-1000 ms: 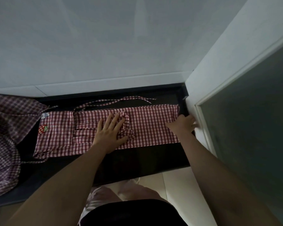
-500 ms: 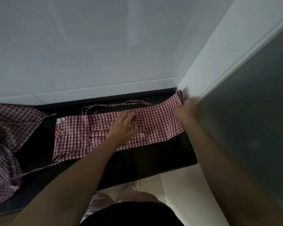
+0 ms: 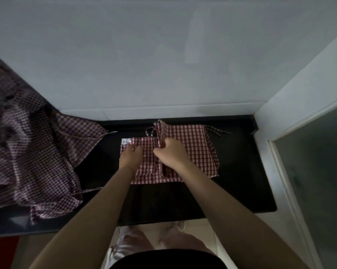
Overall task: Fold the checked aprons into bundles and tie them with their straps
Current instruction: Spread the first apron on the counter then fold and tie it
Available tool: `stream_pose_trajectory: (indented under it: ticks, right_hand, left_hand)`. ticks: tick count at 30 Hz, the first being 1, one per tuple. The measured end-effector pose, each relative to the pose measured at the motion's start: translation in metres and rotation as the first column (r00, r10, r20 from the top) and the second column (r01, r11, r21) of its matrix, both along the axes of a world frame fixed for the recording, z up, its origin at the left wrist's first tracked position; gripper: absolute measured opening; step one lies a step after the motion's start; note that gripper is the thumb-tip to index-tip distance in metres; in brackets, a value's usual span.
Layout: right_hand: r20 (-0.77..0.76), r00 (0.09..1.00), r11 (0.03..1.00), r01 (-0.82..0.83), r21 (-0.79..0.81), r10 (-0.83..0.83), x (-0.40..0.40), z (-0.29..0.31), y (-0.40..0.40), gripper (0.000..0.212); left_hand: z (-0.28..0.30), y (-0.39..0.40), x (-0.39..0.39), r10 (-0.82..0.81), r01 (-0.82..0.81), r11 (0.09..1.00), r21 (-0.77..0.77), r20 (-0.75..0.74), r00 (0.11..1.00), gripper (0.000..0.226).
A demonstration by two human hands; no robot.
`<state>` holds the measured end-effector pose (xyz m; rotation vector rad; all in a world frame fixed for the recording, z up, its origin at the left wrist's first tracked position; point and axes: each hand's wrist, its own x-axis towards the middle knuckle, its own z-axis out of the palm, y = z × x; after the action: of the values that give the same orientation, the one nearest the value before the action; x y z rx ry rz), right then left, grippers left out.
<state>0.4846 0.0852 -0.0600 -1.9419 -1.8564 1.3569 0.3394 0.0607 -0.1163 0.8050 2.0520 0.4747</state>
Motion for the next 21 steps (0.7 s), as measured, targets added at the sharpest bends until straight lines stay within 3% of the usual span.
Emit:
stream_pose_trajectory:
  ticks: [3, 6, 10, 12, 15, 18, 21]
  right_hand:
    - [0.011, 0.998, 0.995, -0.063, -0.076, 0.064, -0.038, -0.024, -0.013, 0.024]
    - [0.036, 0.999, 0.997, -0.038, -0.068, 0.040, -0.059, -0.035, -0.022, 0.014]
    - [-0.027, 0.994, 0.994, -0.105, -0.033, 0.104, -0.092, -0.036, -0.028, 0.017]
    - [-0.051, 0.980, 0.975, -0.197, -0.104, 0.192, -0.099, -0.035, -0.026, 0.022]
    - [-0.032, 0.985, 0.981, -0.174, -0.086, 0.172, -0.087, -0.034, -0.023, 0.017]
    - [0.056, 0.994, 0.988, 0.081, 0.128, -0.089, -0.053, -0.033, -0.019, 0.009]
    - [0.222, 0.899, 0.893, 0.290, 0.344, -0.377, -0.009, -0.036, -0.014, 0.005]
  left_hand:
    - [-0.003, -0.002, -0.027, 0.070, -0.071, 0.997, -0.003, 0.232, 0.970, 0.042]
    - [0.003, -0.009, -0.041, 0.222, -0.222, 0.974, -0.053, 0.438, 0.871, 0.032]
    - [-0.001, -0.015, -0.054, 0.206, -0.225, 0.974, -0.033, 0.549, 0.810, 0.048]
    - [-0.006, -0.016, -0.059, 0.136, -0.161, 0.987, -0.003, 0.549, 0.824, 0.056]
    - [-0.016, -0.013, -0.065, 0.025, -0.046, 0.998, 0.048, 0.366, 0.930, 0.023]
    - [-0.017, -0.007, -0.066, 0.040, -0.040, 0.999, -0.006, 0.204, 0.978, 0.022]
    - [-0.012, 0.000, -0.062, 0.068, -0.056, 0.995, -0.078, 0.172, 0.983, 0.025]
